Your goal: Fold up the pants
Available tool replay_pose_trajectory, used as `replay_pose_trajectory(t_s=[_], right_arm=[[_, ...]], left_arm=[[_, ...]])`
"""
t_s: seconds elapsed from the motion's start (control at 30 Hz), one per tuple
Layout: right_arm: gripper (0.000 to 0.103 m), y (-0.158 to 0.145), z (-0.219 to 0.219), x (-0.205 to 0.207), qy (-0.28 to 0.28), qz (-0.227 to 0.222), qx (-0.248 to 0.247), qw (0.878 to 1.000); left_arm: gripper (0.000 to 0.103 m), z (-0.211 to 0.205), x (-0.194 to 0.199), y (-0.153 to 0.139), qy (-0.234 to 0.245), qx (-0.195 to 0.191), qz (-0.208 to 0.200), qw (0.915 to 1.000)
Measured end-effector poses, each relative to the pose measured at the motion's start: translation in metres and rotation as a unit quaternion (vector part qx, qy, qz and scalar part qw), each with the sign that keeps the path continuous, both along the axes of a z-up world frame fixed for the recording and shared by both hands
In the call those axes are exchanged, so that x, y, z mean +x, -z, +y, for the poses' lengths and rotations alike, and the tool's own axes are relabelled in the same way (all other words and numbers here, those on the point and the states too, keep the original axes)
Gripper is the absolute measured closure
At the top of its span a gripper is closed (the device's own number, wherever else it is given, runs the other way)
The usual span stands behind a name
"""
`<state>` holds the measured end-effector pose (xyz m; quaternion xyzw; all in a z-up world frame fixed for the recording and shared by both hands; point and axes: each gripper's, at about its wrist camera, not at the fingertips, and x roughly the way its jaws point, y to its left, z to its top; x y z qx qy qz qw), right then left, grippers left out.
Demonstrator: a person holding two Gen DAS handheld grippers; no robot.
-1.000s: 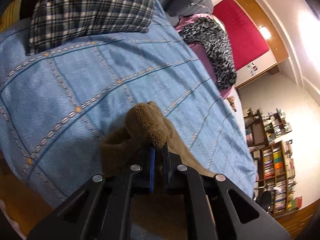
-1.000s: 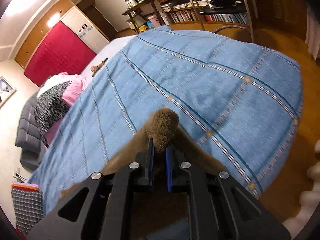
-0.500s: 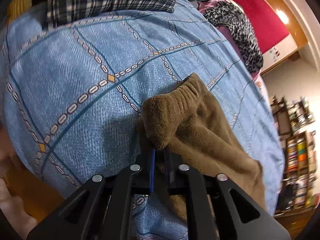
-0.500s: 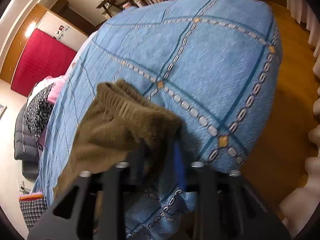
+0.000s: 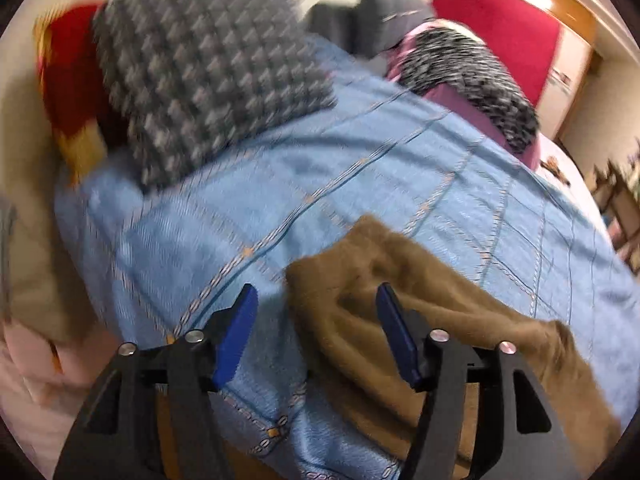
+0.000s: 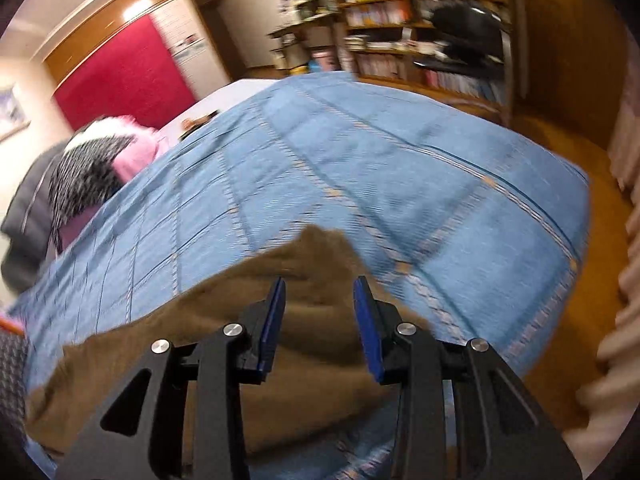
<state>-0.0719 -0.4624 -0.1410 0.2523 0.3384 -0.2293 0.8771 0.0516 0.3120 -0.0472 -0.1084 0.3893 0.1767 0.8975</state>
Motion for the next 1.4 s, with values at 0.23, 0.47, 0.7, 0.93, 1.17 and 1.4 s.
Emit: replay_pose_trajectory(t_s=[0.23, 0.47, 0.7, 0.93, 1.17, 1.4], right_arm=[[0.067, 0.019, 0.014, 0.043, -0.033, 0.029, -0.027, 0.999], [0.067, 0.056, 0.001, 0.053, -0.012, 0.093, -0.049, 0.994], [0.067, 0.073, -0.005, 0.052, -0.014, 0.101, -0.05, 0.994], [0.067, 0.077, -0.014, 0.062, -0.012, 0.106, -0.035, 0.994], [0.066, 0.065, -0.011, 0.051, -0.015, 0.087, -0.031, 0.996], [0.058, 0.036, -0.01, 0.011, 0.012, 0.037, -0.031, 0.999]], left_arm=[[0.036, -0.107, 0.036, -0.001, 0.147, 0.022, -0.021, 0.9887], [0.037, -0.17, 0.084, 0.044, 0.233, -0.035, 0.021, 0.9716], [0.046, -0.168, 0.123, 0.1, 0.198, -0.065, 0.094, 0.9736], [0.045, -0.163, 0.135, 0.131, 0.178, -0.036, 0.095, 0.9787], [0.037, -0.181, 0.127, 0.12, 0.177, 0.002, 0.082, 0.9807], [0.029, -0.235, 0.088, 0.086, 0.249, 0.03, 0.036, 0.9674]])
